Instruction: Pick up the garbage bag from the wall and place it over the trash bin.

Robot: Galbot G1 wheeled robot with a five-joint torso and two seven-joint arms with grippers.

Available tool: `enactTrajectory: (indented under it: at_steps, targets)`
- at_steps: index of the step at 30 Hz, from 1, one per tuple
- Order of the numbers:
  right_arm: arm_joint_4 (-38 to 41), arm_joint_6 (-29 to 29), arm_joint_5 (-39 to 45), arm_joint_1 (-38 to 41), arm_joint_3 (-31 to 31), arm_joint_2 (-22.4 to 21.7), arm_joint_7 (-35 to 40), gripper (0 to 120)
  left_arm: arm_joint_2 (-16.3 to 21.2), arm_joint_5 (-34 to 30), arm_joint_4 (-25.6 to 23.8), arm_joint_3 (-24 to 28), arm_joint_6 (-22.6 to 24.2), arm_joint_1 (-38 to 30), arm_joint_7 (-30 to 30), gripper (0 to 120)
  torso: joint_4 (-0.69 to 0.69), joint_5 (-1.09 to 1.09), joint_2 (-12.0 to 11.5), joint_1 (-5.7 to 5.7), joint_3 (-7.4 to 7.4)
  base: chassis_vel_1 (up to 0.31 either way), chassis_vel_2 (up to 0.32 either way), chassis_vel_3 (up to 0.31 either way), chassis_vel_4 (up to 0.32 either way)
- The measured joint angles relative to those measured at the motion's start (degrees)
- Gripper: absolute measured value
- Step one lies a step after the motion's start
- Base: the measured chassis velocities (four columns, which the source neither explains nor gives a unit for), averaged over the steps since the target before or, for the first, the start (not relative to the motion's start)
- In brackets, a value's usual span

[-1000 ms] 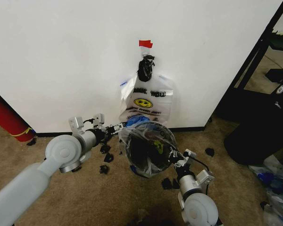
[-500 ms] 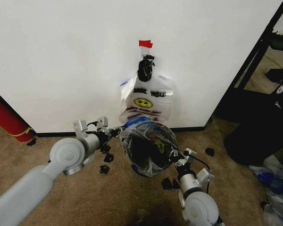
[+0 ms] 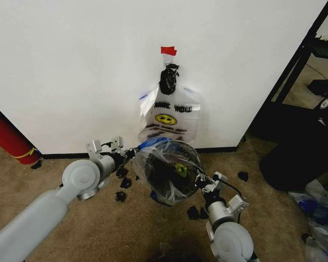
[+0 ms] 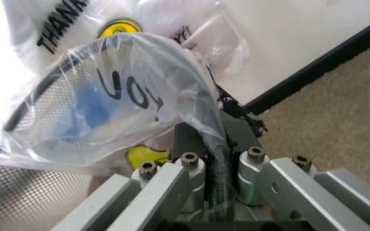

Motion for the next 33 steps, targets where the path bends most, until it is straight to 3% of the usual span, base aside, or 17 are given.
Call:
enactTrajectory:
  at_steps: [10,22,33]
  targets:
    - [1.05,-0.45,0.80,-0.20,-0.04,-0.16,-0.33,1,-1.40,0.88,-0.50,0.14,1.08,1.12,3.69,0,-0.01,0.00,0.00,0.00,0.00,0.000,0.000,0.000,0.000]
    - [0.56,-0.51,1.02,0.36,-0.01,0.22,0.67,1,1.44,5.18,-0.70,-1.39,2.63,1.70,1.77,46,-0.01,0.00,0.00,0.00,0.00,0.000,0.000,0.000,0.000]
    - [-0.69,-1.84,2.40,0.92,0.51,1.40,3.70,1,3.74,11.20,-1.74,-3.09,-0.09,3.60,1.05,85,-0.01,-0.01,0.00,0.00,0.00,0.000,0.000,0.000,0.000]
